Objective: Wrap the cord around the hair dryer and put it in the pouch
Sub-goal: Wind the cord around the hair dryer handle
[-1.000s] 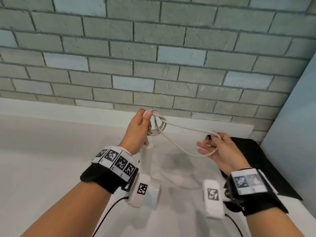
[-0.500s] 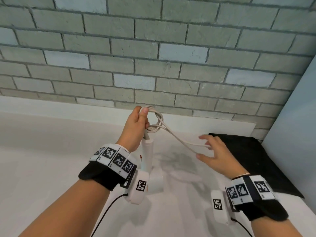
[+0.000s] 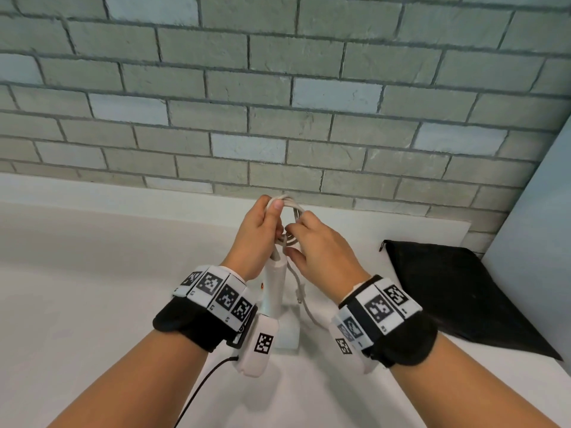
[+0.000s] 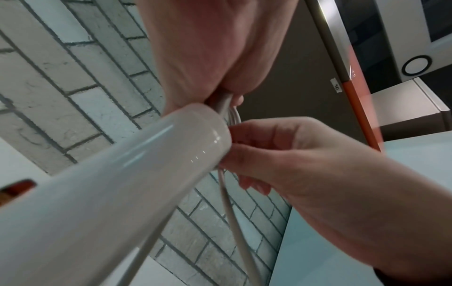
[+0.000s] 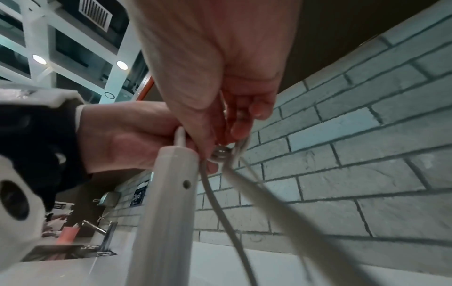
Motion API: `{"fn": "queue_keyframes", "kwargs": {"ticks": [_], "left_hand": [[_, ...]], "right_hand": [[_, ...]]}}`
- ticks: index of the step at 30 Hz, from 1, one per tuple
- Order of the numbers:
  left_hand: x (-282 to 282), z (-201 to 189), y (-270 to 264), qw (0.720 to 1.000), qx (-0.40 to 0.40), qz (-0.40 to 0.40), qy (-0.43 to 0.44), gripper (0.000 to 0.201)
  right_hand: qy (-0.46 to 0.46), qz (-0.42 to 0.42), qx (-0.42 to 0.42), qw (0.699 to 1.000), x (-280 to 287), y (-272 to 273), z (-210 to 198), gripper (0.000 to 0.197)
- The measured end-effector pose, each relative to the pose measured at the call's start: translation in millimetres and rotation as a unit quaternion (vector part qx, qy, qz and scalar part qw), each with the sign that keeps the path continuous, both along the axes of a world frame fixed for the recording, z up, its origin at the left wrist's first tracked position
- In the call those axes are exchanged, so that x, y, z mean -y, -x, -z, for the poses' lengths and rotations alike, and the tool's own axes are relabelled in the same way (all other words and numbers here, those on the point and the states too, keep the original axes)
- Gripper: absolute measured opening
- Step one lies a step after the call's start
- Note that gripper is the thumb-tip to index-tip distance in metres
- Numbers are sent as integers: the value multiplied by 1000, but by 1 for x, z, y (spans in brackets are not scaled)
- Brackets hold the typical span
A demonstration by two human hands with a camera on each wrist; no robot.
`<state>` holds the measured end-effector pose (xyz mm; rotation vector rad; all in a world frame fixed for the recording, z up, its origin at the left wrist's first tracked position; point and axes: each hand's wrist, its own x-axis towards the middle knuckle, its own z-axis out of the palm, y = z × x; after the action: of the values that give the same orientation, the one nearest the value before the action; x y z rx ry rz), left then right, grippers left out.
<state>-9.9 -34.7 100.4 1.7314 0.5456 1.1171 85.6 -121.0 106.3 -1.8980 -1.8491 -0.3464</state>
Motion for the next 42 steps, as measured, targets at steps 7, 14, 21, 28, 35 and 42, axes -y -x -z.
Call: {"fn": "queue_keyframes", "kwargs": {"ticks": [7, 14, 21, 28, 35, 42], "left_hand": [[1, -1, 3, 1000, -9, 22, 14, 24], [-5, -2, 4, 999, 15, 2, 29, 27], [3, -2, -3, 999, 13, 32, 35, 26], [-5, -1, 3, 999, 26, -26, 39, 26], [-21, 0, 6, 995, 44, -69, 54, 28], [-16, -2, -9, 995, 26, -86, 50, 27]], "right_hand": [[43, 34, -2, 999, -14, 7, -11, 16], [9, 29, -40, 999, 9, -6, -1, 24], [10, 14, -41, 999, 1, -2, 1, 16], [-48, 33, -196, 979, 2, -18, 3, 6], [-190, 133, -435, 870, 58, -98, 28, 27], [-233, 190, -434, 850, 61, -109, 46, 15]]}}
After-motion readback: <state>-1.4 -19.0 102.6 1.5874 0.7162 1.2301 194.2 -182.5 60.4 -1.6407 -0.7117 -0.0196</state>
